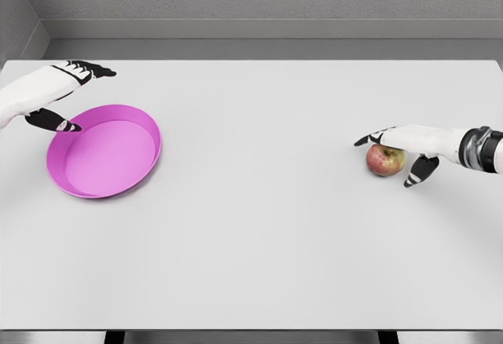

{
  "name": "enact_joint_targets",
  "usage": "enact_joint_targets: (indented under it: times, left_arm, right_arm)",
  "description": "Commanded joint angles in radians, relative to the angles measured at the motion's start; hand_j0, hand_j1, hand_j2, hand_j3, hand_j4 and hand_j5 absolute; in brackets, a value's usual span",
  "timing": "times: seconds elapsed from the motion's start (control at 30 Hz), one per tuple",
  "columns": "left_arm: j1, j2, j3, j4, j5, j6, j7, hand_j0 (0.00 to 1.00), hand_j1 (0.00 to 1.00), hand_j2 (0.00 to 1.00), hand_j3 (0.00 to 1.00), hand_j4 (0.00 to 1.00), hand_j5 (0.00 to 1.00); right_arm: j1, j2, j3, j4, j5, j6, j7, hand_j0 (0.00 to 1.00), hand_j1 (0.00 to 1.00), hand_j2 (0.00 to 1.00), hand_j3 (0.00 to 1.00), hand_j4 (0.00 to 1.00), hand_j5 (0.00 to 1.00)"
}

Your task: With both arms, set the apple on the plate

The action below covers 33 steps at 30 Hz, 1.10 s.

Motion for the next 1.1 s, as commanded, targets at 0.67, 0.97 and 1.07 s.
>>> enact_joint_targets:
  times: [0.67,0.97,1.07]
  left_arm:
    - [0.003,0.009,0.003,-0.007,0.007,0.001,0.001,1.00,1.00,1.00,1.00,1.00,1.00]
    - [0.002,0.012,0.003,-0.007,0.007,0.001,0.001,1.00,1.00,1.00,1.00,1.00,1.00]
    - [0.003,0.014,0.003,-0.007,0.007,0.001,0.002,1.00,1.00,1.00,1.00,1.00,1.00]
  right_arm:
    - [-0.035,-0.001,-0.001,-0.005,-0.001,0.000,0.003,0.49,0.49,0.49,0.49,0.49,0.49]
    - [-0.069,-0.004,-0.007,-0.051,-0.001,0.000,0.003,0.49,0.49,0.49,0.49,0.49,0.49]
    - [-0.078,0.001,-0.009,-0.068,-0.003,0.000,0.003,0.49,0.49,0.49,0.49,0.49,0.49]
